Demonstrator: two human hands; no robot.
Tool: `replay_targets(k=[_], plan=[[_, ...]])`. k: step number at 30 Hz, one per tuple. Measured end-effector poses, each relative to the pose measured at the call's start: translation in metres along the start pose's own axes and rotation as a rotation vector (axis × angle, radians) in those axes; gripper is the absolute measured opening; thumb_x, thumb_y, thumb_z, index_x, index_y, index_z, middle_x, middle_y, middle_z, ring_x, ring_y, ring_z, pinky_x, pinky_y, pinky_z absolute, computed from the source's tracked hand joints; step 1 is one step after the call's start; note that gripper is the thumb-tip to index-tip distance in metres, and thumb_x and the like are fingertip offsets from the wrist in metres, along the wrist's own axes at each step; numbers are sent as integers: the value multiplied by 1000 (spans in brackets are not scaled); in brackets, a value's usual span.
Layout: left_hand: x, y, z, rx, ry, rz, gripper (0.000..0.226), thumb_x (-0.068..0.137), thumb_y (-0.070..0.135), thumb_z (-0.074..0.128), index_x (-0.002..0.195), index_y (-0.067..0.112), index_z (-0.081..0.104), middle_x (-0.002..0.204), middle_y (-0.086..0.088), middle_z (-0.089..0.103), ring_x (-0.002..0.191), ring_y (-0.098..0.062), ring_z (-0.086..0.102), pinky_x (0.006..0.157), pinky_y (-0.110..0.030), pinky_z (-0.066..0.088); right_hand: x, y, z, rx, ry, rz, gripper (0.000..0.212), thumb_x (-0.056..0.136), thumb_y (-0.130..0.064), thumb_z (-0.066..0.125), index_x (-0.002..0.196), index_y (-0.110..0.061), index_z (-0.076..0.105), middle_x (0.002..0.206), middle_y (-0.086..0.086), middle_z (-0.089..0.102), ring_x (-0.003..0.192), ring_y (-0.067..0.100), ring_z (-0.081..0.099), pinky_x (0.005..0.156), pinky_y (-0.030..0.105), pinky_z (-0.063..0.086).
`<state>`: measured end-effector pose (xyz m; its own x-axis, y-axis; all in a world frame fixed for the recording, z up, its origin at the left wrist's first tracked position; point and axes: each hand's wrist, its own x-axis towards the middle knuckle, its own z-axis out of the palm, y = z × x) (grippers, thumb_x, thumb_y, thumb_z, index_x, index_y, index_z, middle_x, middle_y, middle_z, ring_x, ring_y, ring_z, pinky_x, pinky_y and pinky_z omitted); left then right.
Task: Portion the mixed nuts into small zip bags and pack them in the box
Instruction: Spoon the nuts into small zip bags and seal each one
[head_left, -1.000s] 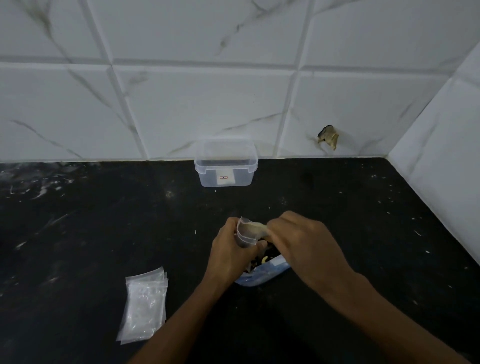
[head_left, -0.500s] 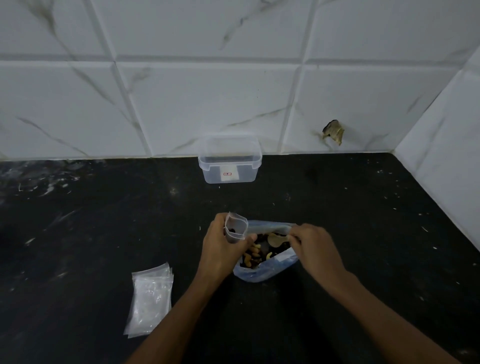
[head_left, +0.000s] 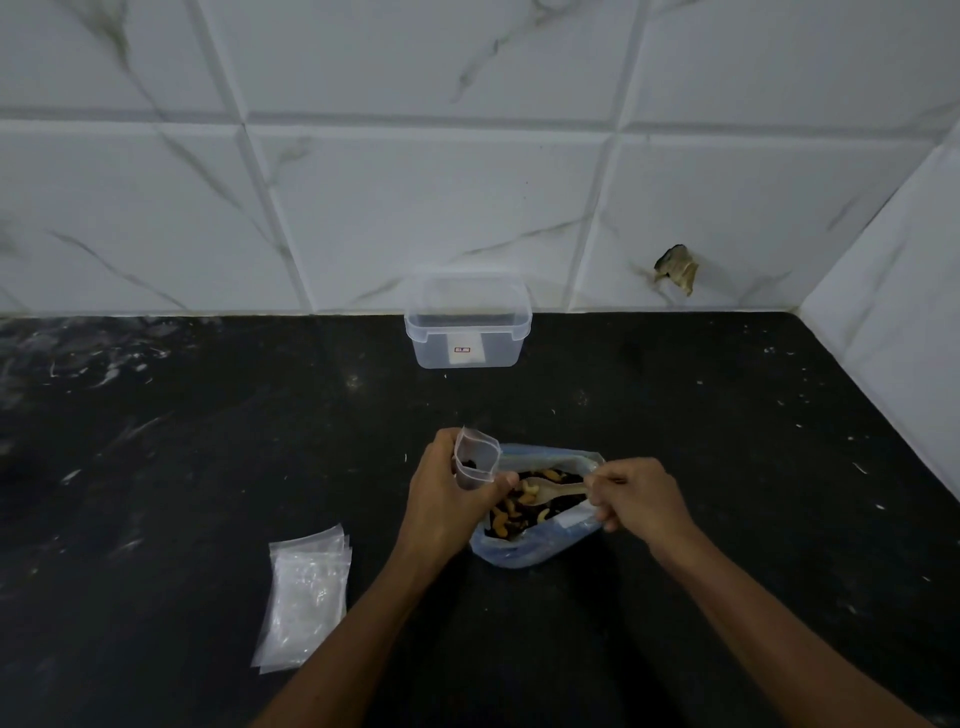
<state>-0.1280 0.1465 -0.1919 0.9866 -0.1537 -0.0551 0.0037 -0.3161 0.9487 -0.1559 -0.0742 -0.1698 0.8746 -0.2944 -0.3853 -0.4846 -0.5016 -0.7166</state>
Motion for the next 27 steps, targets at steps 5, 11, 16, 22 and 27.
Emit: replay_targets(k=[5,11,16,22,27], plan=[[1,1,2,5,8,1,44,75,34,80,109,35,52,111,6,61,100,-6,62,82,-30,57,-4,-1,-11,-124,37,-74,12,93,-12,58,89,-17,69,70,2,68,49,3,62,45,10,43],[0,2,3,18,15,18,43,75,34,81,107,35,53,108,7,61,98,-5,62,81,-32,58,-10,-9,-27,239,-101,92,12,91,-8,59,92,-7,71,85,16,68,65,16,61,57,24,50],[0,4,5,35,26,22,40,73,35,80,103,39,53,105,10,61,98,-4,61,80,-32,58,-19,-40,-52,341,-73,-7,12,91,-9,61,90,-8,73,75,9,68,60,11,60,53,23,47],[1,11,14,80,8,57,43,72,33,81,103,38,51,103,12,60,99,-5,59,82,-36,56,-41,-73,-39,23,65,-391,13,90,-15,63,82,-15,73,66,2,68,53,9,62,51,20,50],[3,16,19,33,-3,48,48,64,51,74,104,35,55,104,9,62,97,-8,62,83,-39,57,-56,-73,-8,-637,220,-1066,9,79,-7,72,76,-13,66,69,0,60,53,5,48,53,16,33]])
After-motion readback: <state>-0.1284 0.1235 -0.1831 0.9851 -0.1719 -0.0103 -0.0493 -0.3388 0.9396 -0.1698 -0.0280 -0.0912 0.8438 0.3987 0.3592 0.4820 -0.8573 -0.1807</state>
